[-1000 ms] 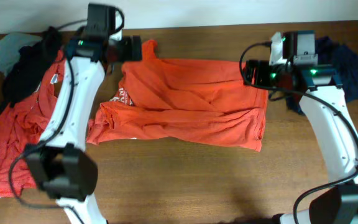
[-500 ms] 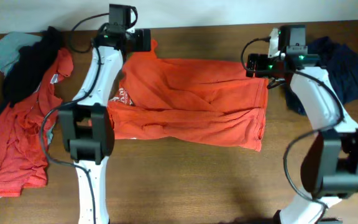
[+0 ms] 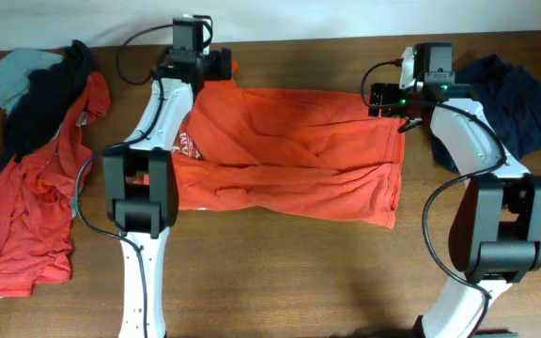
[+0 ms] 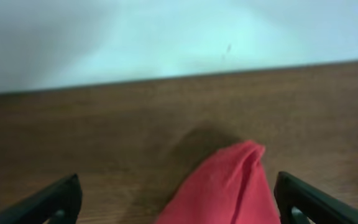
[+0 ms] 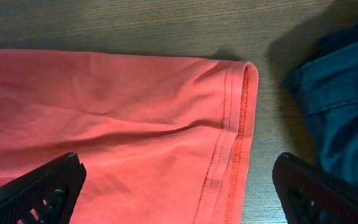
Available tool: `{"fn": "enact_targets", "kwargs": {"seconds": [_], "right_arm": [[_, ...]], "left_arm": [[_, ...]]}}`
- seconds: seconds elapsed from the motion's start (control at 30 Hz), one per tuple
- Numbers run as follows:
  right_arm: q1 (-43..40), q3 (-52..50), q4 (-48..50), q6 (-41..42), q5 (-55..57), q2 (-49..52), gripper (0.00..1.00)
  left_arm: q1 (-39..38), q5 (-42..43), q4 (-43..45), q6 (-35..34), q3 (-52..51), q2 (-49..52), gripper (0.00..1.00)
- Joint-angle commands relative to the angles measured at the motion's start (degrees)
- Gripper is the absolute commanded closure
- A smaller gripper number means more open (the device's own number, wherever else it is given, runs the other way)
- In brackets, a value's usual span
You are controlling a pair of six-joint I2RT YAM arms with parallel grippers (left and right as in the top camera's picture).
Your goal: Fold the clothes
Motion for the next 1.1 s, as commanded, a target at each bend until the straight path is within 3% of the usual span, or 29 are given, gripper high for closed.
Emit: {"fn": "enact_targets", "kwargs": {"seconds": [0.0, 0.27, 0.37, 0.47, 0.53, 0.7, 1.07], "right_arm": [[-0.1, 0.2, 0.4, -0.6, 1.8, 0.6, 0.0], [-0.4, 0.2, 0.3, -0.6, 2.0, 0.6, 0.01], [-0.4, 0.2, 0.0, -0.6, 2.0, 0.6, 0.02], [-0.5, 0.2, -0.3, -0.6, 2.0, 0.6, 0.02], [-0.5, 0.2, -0.4, -0.6, 2.0, 0.6, 0.02], [-0.5, 0.2, -0.8, -0.6, 2.0, 0.6, 0.02], [-2.2, 0.2, -0.9, 2.6, 3.0, 0.7, 0.04]], "left_arm": [[-0.4, 1.7, -0.1, 1.6, 1.2, 2.6, 0.04], [-2.2, 1.6, 0.0, 1.8, 1.2, 3.7, 0.11], [-2.8, 1.6, 0.0, 1.8, 1.2, 4.7, 0.25], [-2.8, 0.9, -0.2, 1.7, 1.2, 5.6, 0.61], [-2.8, -0.9, -0.5, 1.7, 1.2, 6.0, 0.76], [-2.8, -9.0, -0.4, 1.7, 1.4, 6.0, 0.98], [-3.0, -14.3, -13.2, -1.6, 13.9, 4.9, 1.0]]}}
